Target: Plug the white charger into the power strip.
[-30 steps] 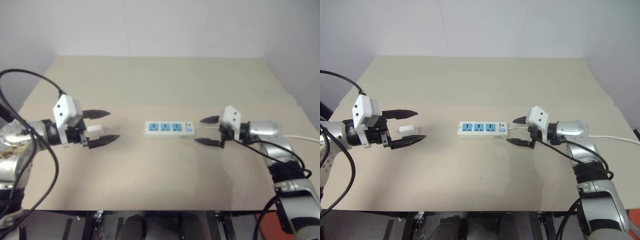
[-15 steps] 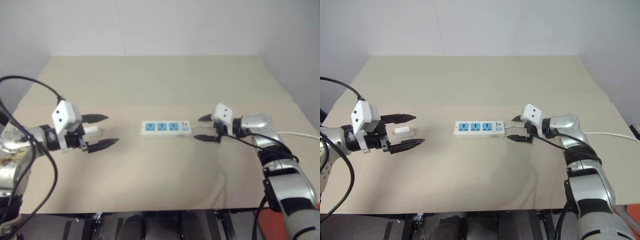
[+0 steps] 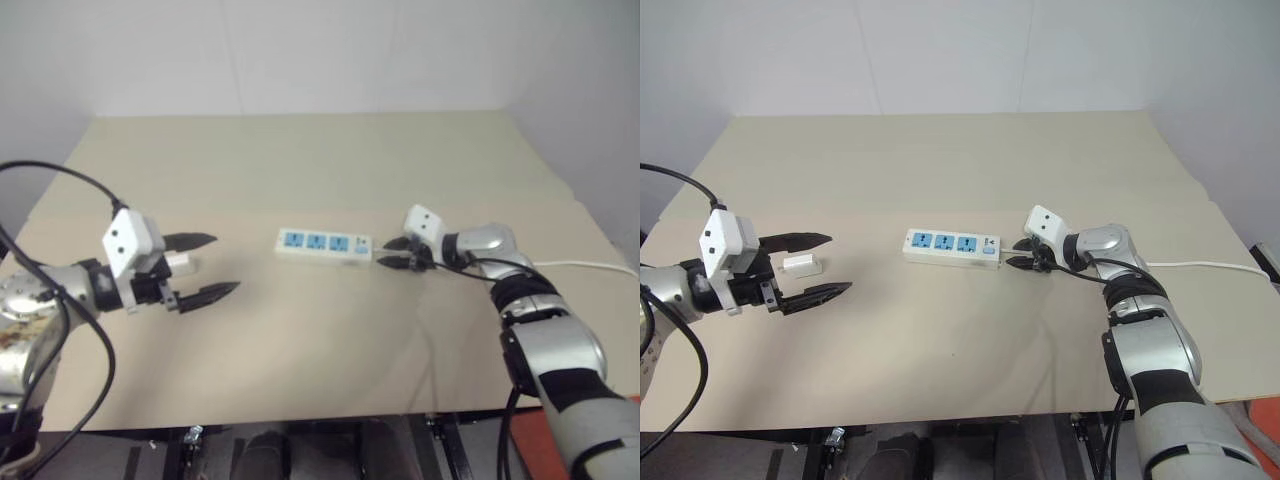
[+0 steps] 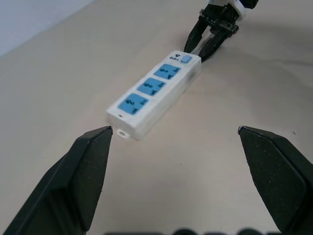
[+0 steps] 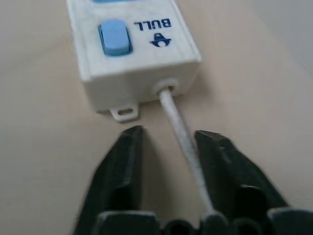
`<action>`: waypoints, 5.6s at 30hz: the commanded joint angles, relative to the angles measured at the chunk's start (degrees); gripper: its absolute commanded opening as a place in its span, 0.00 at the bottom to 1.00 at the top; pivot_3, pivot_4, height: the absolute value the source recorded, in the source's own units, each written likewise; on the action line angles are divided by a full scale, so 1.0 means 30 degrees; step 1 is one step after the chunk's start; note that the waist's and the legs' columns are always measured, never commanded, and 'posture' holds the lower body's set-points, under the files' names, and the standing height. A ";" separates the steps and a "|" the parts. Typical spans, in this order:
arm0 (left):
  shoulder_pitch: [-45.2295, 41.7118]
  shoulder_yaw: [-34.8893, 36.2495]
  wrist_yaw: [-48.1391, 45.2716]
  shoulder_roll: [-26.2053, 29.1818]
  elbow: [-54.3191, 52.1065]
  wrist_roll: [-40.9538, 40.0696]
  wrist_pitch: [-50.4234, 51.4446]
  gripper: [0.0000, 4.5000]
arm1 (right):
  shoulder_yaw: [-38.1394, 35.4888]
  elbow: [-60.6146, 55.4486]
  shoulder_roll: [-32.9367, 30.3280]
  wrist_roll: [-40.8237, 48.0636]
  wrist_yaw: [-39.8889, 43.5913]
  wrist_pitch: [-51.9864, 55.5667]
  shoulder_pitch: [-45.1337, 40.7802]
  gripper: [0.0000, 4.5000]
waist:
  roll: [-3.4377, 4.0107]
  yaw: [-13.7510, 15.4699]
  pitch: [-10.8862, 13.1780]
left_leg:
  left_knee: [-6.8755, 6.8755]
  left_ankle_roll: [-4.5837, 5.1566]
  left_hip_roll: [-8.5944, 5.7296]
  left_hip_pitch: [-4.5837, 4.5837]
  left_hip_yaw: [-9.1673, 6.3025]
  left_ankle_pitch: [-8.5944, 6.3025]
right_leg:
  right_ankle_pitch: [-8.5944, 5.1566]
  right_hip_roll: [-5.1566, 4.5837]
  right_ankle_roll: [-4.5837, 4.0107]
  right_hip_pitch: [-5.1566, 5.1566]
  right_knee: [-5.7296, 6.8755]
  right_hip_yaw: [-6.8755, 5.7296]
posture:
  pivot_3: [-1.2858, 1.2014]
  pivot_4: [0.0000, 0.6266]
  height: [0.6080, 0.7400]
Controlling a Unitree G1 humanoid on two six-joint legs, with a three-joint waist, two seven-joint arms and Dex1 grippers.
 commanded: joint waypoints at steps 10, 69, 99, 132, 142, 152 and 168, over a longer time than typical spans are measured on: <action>-0.0204 0.0591 0.0362 0.0185 -0.0565 -0.0297 -0.0060 1.00 | 0.0120 -0.1599 -0.0956 -0.0355 0.1235 -0.0470 0.1291 0.00 | 0.0001 0.0077 -0.0001 | -0.0001 -0.0002 -0.0002 -0.0007 -0.0005 0.0001 | 0.0000 -0.0003 0.0000 0.0003 -0.0009 -0.0002 | 0.52 0.24 1.00; -0.2725 -0.1793 -0.1998 -0.0426 0.0945 -0.0529 -0.0215 1.00 | -0.2782 -2.0760 0.0461 0.8333 -0.1239 0.7905 1.2903 0.99 | 0.0003 0.0916 -0.0001 | 0.0041 0.0025 -0.0014 0.0026 -0.0014 -0.0013 | 0.0000 0.0022 -0.0012 0.0006 -0.0003 -0.0012 | 0.52 0.24 1.00; -0.2458 -0.1204 -0.2008 0.0103 0.0750 -0.0661 0.0083 1.00 | -0.1971 -1.7230 0.1974 0.6759 -0.1654 0.5843 1.3028 0.99 | -0.0002 0.0504 -0.0006 | 0.0041 0.0016 -0.0008 0.0068 -0.0015 -0.0008 | 0.0002 0.0027 -0.0016 0.0026 0.0028 -0.0006 | 0.52 0.24 1.00; -0.3169 -0.0838 -0.2536 0.0728 0.2718 -0.0373 -0.0041 1.00 | -0.1227 -1.5140 0.2278 0.6546 0.0695 0.4267 1.0964 0.77 | -0.0009 0.0376 -0.0010 | 0.0011 0.0016 0.0133 0.0383 -0.0021 -0.0011 | 0.0044 0.0194 -0.0109 0.0320 -0.0034 0.0026 | 0.52 0.24 1.00; -0.7945 -0.3424 -0.2977 0.2398 0.7821 0.2599 0.0417 1.00 | -0.0112 -1.4961 0.1595 0.6989 0.5589 0.3755 0.8689 0.77 | -0.0004 0.0441 0.0011 | -0.0005 0.0017 0.0159 0.0339 -0.0019 -0.0011 | 0.0049 0.0231 -0.0128 0.0276 -0.0056 0.0009 | 0.52 0.24 1.00; -1.5556 -1.1091 -0.9224 0.4524 1.5095 0.9728 -0.1040 1.00 | 0.0911 -1.4741 0.2192 0.6521 0.6857 0.3576 0.8574 0.77 | -0.0005 0.0282 0.0012 | 0.0008 0.0004 0.0175 0.0063 -0.0006 -0.0003 | 0.0049 0.0274 -0.0126 0.0009 0.0035 -0.0002 | 0.52 0.24 1.00; -2.3500 -1.8726 -1.0805 -0.1182 2.8271 1.9594 -0.8519 1.00 | 0.1073 -1.6749 0.2337 0.6613 0.5754 0.4686 1.0193 0.77 | -0.0017 0.0043 0.0019 | 0.0022 0.0001 0.0177 -0.0039 -0.0012 0.0000 | 0.0048 0.0276 -0.0124 -0.0078 0.0026 -0.0017 | 0.52 0.24 1.00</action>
